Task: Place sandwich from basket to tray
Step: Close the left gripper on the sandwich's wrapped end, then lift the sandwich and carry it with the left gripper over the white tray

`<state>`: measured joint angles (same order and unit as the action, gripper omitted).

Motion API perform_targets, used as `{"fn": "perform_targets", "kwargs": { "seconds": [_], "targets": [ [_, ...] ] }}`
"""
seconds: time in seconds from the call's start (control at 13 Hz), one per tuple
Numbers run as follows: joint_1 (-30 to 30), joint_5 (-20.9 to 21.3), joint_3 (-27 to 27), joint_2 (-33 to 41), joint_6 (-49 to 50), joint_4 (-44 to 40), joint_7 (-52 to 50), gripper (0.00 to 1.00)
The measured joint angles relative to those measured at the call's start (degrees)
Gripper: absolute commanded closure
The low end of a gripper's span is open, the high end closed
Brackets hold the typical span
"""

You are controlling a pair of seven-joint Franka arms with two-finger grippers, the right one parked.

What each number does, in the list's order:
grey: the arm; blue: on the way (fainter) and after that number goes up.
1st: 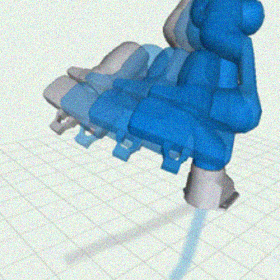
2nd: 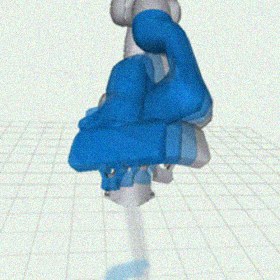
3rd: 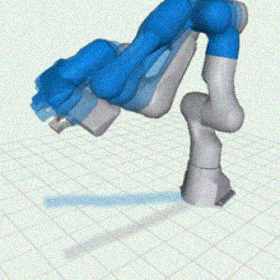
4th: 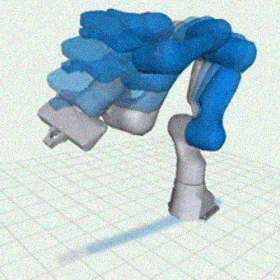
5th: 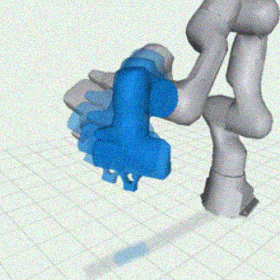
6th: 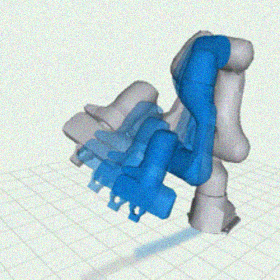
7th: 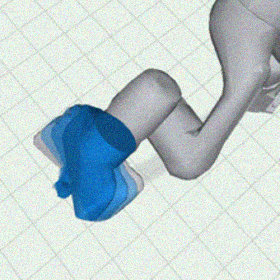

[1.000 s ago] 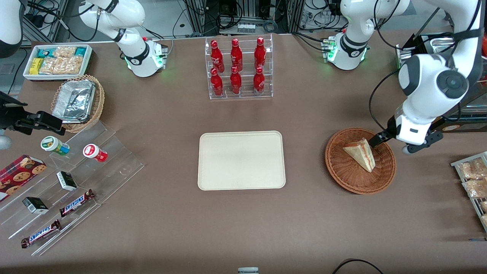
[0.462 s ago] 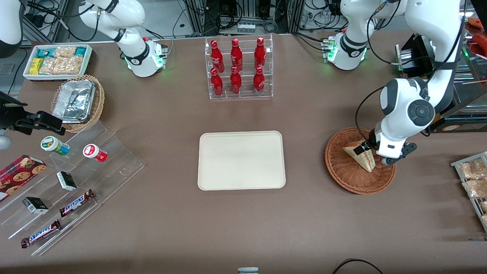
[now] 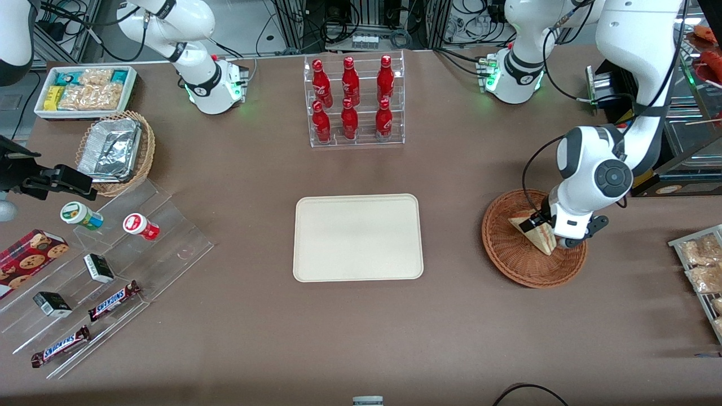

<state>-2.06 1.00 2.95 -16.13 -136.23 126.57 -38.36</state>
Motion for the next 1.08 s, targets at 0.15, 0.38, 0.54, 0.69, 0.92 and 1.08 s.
{"fn": "perform_targets", "kwargs": {
  "seconds": [0.15,0.38,0.54,0.69,0.92,1.08],
  "targets": [
    [0.0,0.0,0.0,-1.13,-0.47,0.0,-2.6,1.0],
    [-0.01,0.01,0.0,-1.24,-0.42,-0.28,-3.03,1.0],
    [-0.04,0.09,0.03,-1.15,0.46,-1.13,-2.99,1.0],
    [-0.48,0.47,0.19,-0.74,5.11,-4.14,-2.71,1.0],
    [-1.7,4.18,0.66,0.39,15.9,-11.66,-2.42,1.0],
    [-3.8,4.71,1.25,0.72,19.08,-14.92,-1.15,1.0]
  ]
}}
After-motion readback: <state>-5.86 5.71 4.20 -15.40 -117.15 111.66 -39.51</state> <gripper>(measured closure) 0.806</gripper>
